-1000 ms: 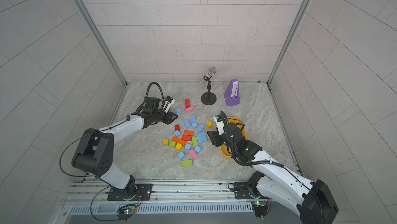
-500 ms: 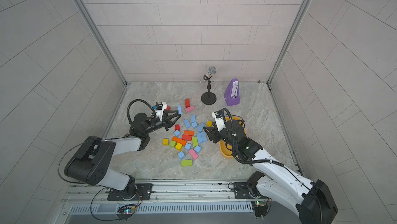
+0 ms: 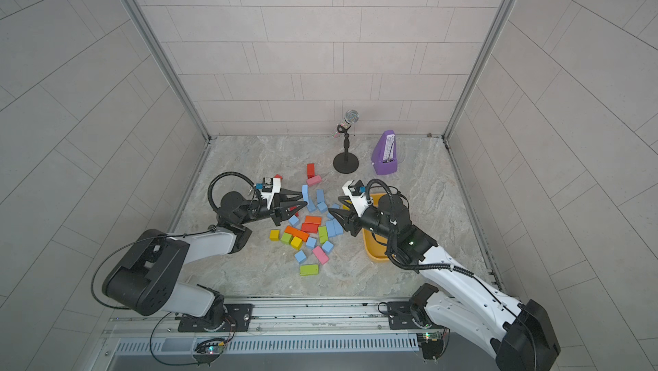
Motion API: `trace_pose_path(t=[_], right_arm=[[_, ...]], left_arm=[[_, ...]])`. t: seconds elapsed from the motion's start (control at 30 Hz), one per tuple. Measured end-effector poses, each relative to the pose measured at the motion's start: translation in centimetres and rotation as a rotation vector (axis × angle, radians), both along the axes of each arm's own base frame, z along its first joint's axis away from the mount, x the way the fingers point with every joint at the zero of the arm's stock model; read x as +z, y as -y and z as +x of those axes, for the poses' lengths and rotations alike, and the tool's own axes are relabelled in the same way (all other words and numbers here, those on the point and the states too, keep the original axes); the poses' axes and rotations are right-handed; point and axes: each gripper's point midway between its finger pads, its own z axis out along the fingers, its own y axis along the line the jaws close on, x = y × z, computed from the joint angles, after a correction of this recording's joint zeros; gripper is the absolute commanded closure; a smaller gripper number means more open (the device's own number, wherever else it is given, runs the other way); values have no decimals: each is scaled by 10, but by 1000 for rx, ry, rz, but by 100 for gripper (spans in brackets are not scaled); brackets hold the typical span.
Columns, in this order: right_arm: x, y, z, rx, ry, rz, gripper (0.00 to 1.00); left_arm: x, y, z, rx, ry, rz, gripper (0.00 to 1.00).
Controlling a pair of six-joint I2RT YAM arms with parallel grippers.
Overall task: Pick out the blue building blocks
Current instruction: Place the building block in the storage box.
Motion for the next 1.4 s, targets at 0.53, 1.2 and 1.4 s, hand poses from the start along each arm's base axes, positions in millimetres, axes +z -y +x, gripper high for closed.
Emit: trace_pose_path(t=[0.53,1.2,1.4], right_arm=[[19,-37,-17,298,16,98,43],[22,-58,-12,434,13,91,83],[22,-51,-5,392,4,91,86]], left_arm=[[7,16,-34,-140,41,0,96],[10,21,-41,-164,1,-8,90],[12,21,-35,-133,-4,-17,43]])
